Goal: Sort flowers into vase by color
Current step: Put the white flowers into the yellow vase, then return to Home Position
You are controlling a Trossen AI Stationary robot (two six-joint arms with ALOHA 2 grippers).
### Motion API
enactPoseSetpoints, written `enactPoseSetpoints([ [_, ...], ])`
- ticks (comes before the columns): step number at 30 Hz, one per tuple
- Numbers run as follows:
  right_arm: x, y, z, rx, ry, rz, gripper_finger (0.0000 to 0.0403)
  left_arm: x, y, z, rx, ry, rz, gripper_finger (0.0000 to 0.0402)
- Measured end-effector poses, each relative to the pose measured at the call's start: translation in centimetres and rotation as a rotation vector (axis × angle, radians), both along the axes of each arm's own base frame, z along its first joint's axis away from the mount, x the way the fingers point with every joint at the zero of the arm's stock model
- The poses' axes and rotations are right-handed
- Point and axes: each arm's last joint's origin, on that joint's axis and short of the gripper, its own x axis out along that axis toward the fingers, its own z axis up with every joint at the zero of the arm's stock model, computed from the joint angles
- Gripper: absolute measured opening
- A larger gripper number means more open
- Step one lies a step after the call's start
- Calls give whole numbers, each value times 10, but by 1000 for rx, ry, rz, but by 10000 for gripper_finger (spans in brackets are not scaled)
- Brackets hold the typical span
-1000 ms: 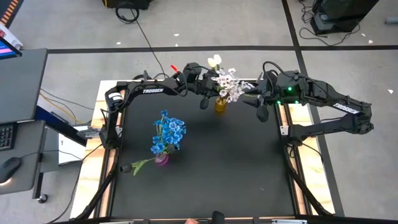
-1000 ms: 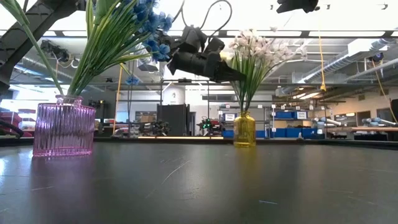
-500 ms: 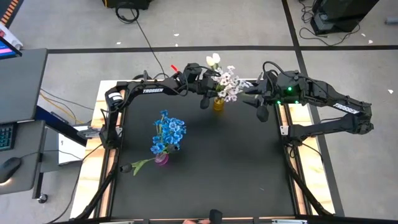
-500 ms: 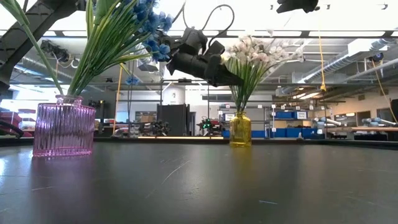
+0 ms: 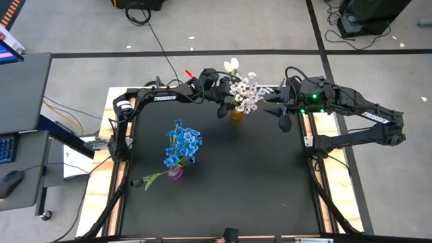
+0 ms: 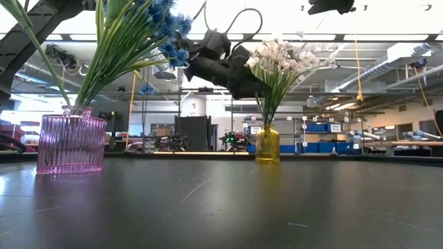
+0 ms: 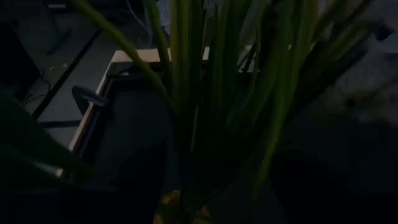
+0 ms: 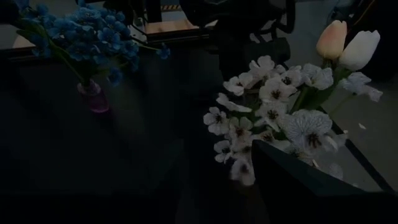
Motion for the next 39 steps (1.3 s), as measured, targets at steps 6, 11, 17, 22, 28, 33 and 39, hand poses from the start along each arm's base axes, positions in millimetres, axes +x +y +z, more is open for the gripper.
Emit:
enactPoseSetpoints([
  [6,0,0,0,-6,5,5,196,-15,-5,20,-11,65,24,304],
  [11,0,0,0,-13,8,10,196,-30,-14,42,-25,101,41,307],
  [17,0,0,0,-13,8,11,196,-54,-29,70,-56,160,57,307],
  [22,0,0,1,-12,-5,16,196,-75,-49,98,-100,182,91,307],
  [28,2,1,4,16,-51,44,196,-100,-84,134,-58,166,170,307],
  [33,2,2,5,48,-71,82,196,-126,-121,157,-4,190,245,307],
  [39,-2,6,13,60,-145,141,196,-158,-164,175,75,218,319,307],
])
